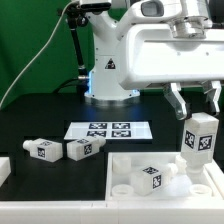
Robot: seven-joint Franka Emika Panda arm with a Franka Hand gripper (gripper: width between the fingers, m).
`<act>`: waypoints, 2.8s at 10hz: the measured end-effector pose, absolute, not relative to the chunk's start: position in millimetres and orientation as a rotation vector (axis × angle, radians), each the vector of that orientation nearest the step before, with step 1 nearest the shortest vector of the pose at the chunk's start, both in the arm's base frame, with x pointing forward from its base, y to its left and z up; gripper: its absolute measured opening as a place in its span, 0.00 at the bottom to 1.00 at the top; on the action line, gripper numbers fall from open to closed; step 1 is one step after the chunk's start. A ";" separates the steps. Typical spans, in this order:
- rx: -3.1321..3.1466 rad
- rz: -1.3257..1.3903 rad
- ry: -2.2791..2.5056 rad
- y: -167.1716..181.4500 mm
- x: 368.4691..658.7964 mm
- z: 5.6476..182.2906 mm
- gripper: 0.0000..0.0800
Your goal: Assemble one leg
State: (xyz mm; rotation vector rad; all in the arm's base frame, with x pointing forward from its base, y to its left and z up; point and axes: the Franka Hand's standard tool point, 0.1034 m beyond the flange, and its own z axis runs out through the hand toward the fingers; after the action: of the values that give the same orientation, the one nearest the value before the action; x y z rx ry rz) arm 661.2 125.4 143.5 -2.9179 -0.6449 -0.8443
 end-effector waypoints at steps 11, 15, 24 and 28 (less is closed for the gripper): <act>-2.908 -0.821 -0.678 141.6 644.4 102.6 0.34; -2.891 -0.930 -0.665 139.9 648.0 102.3 0.34; -2.929 -0.618 -0.640 157.9 649.7 125.7 0.81; -3.029 -0.277 -0.553 154.4 646.0 117.3 0.81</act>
Offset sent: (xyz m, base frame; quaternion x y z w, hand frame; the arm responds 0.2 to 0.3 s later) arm -0.0071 0.0101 -0.0080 0.0016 0.0160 0.0037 0.9999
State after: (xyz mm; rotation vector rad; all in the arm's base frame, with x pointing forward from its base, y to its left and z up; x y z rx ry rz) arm 646.0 154.4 117.3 -3.0292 -0.5532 -0.2773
